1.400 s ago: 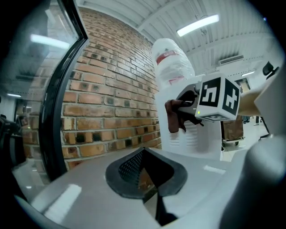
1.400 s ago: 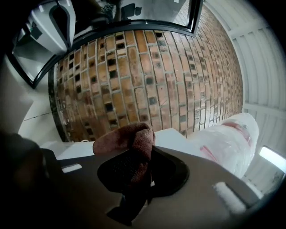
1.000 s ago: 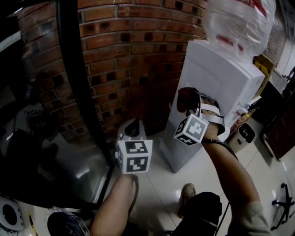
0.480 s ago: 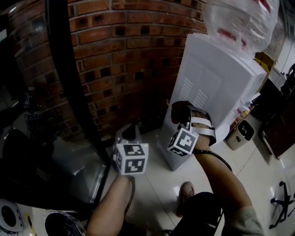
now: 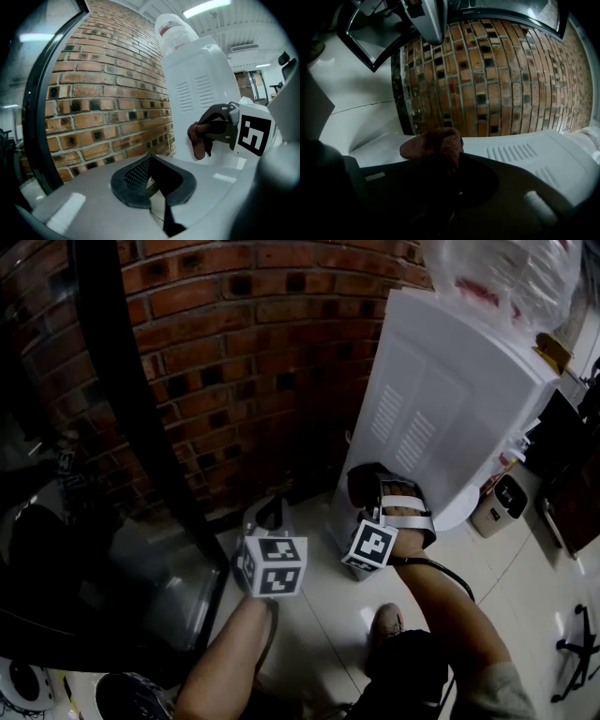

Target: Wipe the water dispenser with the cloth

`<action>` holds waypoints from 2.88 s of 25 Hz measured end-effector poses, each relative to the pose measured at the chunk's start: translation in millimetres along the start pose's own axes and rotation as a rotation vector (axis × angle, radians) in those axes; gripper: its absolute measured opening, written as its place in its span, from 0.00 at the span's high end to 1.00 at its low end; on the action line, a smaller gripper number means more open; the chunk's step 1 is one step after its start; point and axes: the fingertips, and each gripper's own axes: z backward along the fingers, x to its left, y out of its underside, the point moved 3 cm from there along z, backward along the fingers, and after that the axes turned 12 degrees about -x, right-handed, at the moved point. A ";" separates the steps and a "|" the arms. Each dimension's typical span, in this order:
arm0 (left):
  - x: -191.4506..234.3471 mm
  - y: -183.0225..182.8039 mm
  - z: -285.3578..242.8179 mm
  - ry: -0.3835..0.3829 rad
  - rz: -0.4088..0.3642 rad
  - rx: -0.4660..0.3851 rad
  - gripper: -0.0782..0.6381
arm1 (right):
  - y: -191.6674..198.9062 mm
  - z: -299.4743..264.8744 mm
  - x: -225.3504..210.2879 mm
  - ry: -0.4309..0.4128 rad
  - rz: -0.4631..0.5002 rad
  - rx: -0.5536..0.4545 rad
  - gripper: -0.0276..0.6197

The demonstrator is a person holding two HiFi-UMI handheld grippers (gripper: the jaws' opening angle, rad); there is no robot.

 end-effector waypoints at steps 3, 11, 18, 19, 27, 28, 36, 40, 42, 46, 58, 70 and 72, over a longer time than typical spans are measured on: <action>-8.0 12.1 -4.0 0.022 -0.010 0.016 0.89 | -0.8 -1.9 15.6 -0.015 0.020 -0.009 0.83; -32.5 48.8 -20.5 0.081 -0.035 0.071 0.89 | -2.6 -10.4 63.1 -0.083 0.061 -0.036 0.83; -45.6 76.8 -31.7 0.115 -0.052 0.122 0.89 | -3.3 -24.1 118.2 -0.150 0.087 -0.066 0.83; -47.5 81.0 -33.9 0.118 -0.053 0.129 0.89 | -3.9 -26.3 126.5 -0.163 0.083 -0.071 0.83; -55.1 110.1 -53.2 0.119 -0.039 0.175 0.89 | 5.5 -50.1 194.9 -0.269 0.244 -0.022 0.83; -54.7 112.7 -53.7 0.118 -0.038 0.181 0.89 | 8.6 -52.3 207.5 -0.300 0.268 -0.009 0.83; -42.7 130.6 -47.3 0.099 -0.050 0.223 0.89 | 20.1 -75.7 293.7 -0.456 0.310 0.042 0.83; -34.1 132.4 -43.9 0.085 -0.043 0.237 0.89 | 18.8 -85.9 315.7 -0.479 0.318 0.053 0.83; -31.9 129.9 -44.2 0.080 -0.037 0.235 0.89 | 18.3 -89.2 321.7 -0.486 0.320 0.052 0.83; -33.3 121.2 -40.0 0.080 -0.033 0.219 0.89 | 19.6 -86.6 339.2 -0.528 0.334 0.043 0.83; -17.2 48.6 -27.2 0.021 -0.034 0.075 0.89 | -17.8 -50.4 229.1 -0.425 -0.023 -0.069 0.83; -11.7 -87.0 20.1 -0.043 -0.032 -0.165 0.89 | -28.8 85.7 -62.9 -0.002 -0.099 -0.191 0.83; -17.2 -115.9 27.3 -0.043 -0.005 -0.215 0.89 | -25.2 113.6 -113.5 0.083 -0.108 -0.204 0.83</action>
